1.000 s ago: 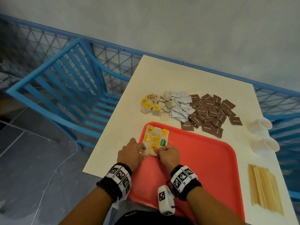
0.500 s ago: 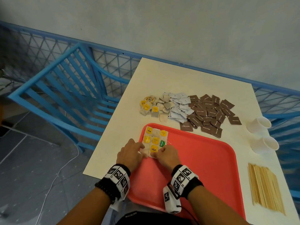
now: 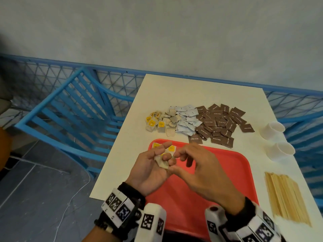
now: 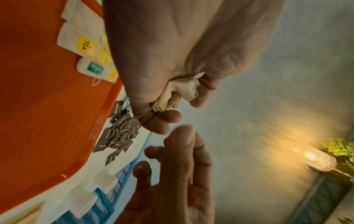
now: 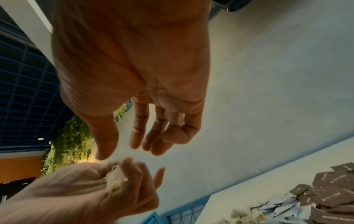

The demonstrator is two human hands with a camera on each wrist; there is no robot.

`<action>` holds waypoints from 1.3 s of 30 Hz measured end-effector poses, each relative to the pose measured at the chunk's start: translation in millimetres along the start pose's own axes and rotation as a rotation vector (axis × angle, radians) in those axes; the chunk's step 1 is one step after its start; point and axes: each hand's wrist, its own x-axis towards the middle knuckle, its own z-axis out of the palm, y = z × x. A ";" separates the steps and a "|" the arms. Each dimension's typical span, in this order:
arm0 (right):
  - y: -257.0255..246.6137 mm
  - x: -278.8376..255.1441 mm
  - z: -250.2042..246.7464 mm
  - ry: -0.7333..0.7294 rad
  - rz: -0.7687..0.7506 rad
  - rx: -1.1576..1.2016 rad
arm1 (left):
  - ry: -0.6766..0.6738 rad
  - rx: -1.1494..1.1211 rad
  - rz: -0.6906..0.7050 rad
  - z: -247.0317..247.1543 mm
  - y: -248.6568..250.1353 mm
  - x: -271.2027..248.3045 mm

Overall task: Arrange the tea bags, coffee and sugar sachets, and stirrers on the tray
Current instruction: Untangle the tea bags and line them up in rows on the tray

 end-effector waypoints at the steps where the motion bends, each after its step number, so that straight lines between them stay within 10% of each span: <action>1: 1.9 -4.5 -0.9 0.020 -0.001 -0.024 | -0.019 0.019 -0.002 3.7 -3.6 -0.6; 20: 2.8 -15.9 -34.5 0.073 0.363 0.462 | -0.002 0.501 0.163 22.6 -25.4 -14.4; 30: 2.1 -15.4 -46.2 -0.020 -0.018 0.340 | -0.165 0.456 -0.107 24.4 -17.8 -27.9; 35: 8.6 -2.4 -43.1 0.019 0.153 0.365 | 0.137 0.782 0.259 22.2 -9.9 -23.1; 39: 6.1 6.0 -41.2 -0.049 0.146 0.300 | 0.000 1.150 0.543 28.1 -7.9 -28.4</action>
